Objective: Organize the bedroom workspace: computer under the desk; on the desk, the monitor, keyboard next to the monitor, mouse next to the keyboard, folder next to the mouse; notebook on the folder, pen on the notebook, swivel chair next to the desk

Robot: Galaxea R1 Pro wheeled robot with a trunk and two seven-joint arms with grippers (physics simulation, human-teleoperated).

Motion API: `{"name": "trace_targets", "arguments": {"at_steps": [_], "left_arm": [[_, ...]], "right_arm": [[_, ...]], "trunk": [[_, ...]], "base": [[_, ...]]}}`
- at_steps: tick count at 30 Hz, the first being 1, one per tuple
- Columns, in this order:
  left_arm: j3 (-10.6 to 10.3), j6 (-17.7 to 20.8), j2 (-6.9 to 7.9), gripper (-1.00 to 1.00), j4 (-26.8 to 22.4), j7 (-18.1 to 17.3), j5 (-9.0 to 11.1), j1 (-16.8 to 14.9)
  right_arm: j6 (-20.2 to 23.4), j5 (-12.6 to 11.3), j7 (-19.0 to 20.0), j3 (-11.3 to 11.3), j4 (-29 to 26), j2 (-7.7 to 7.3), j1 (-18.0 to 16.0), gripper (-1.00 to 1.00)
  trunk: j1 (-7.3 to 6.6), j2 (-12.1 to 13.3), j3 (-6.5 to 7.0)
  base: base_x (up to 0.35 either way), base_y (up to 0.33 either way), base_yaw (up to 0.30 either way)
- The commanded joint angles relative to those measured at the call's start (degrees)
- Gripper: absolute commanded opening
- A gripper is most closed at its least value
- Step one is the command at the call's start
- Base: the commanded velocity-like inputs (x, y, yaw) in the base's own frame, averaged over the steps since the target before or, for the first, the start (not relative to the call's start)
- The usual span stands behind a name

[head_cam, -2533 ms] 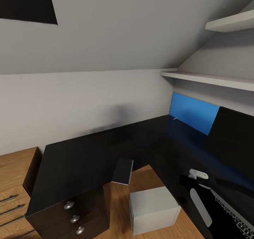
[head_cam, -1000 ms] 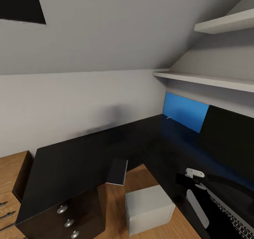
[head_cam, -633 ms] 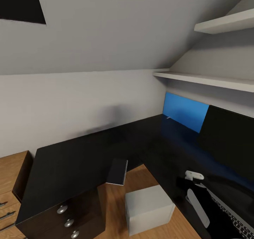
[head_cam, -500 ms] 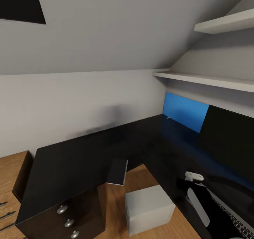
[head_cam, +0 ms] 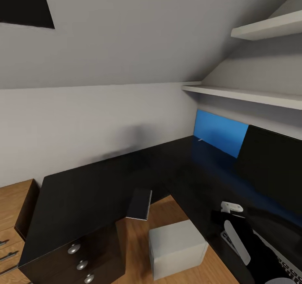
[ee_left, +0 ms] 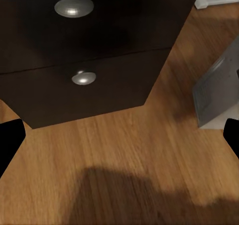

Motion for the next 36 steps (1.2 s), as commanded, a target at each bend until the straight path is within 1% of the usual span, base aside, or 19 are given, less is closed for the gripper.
{"name": "trace_targets", "arguments": {"at_steps": [1, 5, 11, 15, 19, 22, 27, 32, 36], "left_arm": [[0.51, -0.14, -0.02, 1.0, 0.01, -0.14, -0.51, -0.05], [0.51, -0.19, -0.02, 1.0, 0.01, -0.18, -0.52, -0.05], [0.51, -0.23, -0.02, 1.0, 0.0, -0.3, -0.55, -0.05], [0.51, -0.21, -0.02, 1.0, 0.0, -0.26, -0.56, -0.06], [0.51, -0.19, -0.02, 1.0, 0.02, -0.22, -0.56, -0.07], [0.51, -0.18, -0.02, 1.0, 0.03, -0.23, -0.56, -0.05], [0.51, -0.15, -0.02, 1.0, 0.0, -0.18, -0.56, -0.05], [0.51, -0.19, -0.02, 1.0, 0.01, -0.19, -0.56, -0.05], [0.51, -0.23, -0.09, 1.0, -0.01, -0.23, -0.45, -0.06]], "right_arm": [[0.07, -0.66, -0.46, 0.2, -0.06, -0.07, -0.04, -1.0], [0.06, -0.65, -0.39, 0.2, -0.06, -0.08, -0.05, -1.0], [-0.11, -0.65, -0.36, 0.18, -0.04, -0.08, -0.08, -1.0], [-0.51, -0.62, -0.36, 0.19, 0.05, -0.08, -0.08, -1.0], [-2.31, -0.58, -0.36, 0.32, 0.33, -0.08, -0.08, -1.0], [-2.87, -0.57, -0.36, 0.35, 0.47, -0.08, -0.08, -1.0], [-3.12, -0.64, -0.36, 0.37, 1.58, -0.08, -0.07, -1.0], [-3.19, -0.65, -0.36, 0.37, 3.06, -0.08, -0.03, -1.0], [-3.2, -0.64, -0.36, 0.31, 3.34, -0.08, -0.08, -1.0]], "trunk": [[0.0, -0.05, -0.07], [0.0, -0.05, -0.07], [0.0, -0.05, -0.07], [0.0, -0.05, -0.07], [0.0, -0.05, -0.07], [0.0, -0.05, -0.07], [0.0, -0.05, -0.07], [0.0, -0.05, -0.07], [0.0, -0.05, -0.07]], "base": [[0.0, 0.0, 0.0], [0.068, 0.0, 0.0], [0.249, 0.0, 0.0], [0.107, 0.0, 0.0], [0.023, 0.0, 0.0], [0.006, 0.0, 0.0], [-0.004, 0.0, 0.0], [-0.155, 0.0, 0.0], [-0.03, 0.0, 0.0]]}}
